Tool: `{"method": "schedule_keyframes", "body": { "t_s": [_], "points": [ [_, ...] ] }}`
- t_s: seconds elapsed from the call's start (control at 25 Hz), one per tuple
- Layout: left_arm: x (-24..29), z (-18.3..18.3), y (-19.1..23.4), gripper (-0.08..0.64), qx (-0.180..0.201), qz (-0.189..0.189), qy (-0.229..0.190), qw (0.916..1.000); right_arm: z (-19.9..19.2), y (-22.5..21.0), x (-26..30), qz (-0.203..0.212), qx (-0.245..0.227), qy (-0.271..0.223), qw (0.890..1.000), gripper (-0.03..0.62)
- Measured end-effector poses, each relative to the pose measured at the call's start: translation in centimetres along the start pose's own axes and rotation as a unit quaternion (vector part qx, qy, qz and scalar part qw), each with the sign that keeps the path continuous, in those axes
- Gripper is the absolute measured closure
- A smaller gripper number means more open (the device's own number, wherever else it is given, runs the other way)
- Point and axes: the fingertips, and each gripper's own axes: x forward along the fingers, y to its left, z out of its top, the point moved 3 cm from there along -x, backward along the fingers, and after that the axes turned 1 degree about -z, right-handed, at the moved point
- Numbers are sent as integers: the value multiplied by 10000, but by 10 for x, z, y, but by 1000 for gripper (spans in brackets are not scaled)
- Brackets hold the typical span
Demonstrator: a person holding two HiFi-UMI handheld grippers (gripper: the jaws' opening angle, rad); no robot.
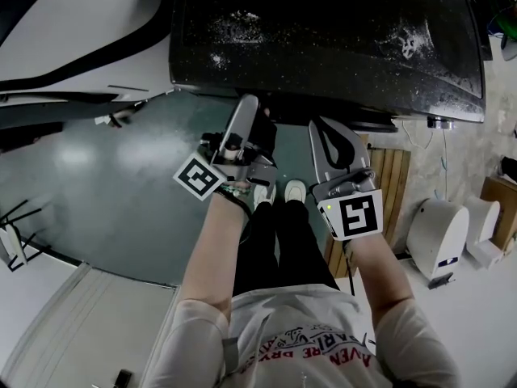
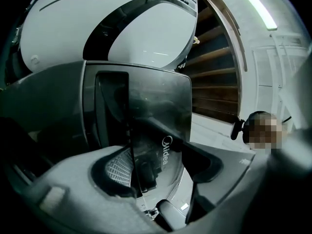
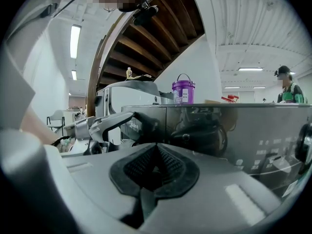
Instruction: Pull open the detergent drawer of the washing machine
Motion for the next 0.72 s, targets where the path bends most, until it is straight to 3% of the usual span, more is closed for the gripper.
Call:
{"method": "schedule_keyframes", "body": {
  "t_s": [0.24,0.72],
  "points": [
    [-2,-1,-1,267,-19,-21,20,10000,-6,6,-6,11,-62,-15,10000,592],
    [-8,-3,-2,281,-33,-67,-47,10000,-16,6,-12,-534,-175,5,9984,592]
  ]
}}
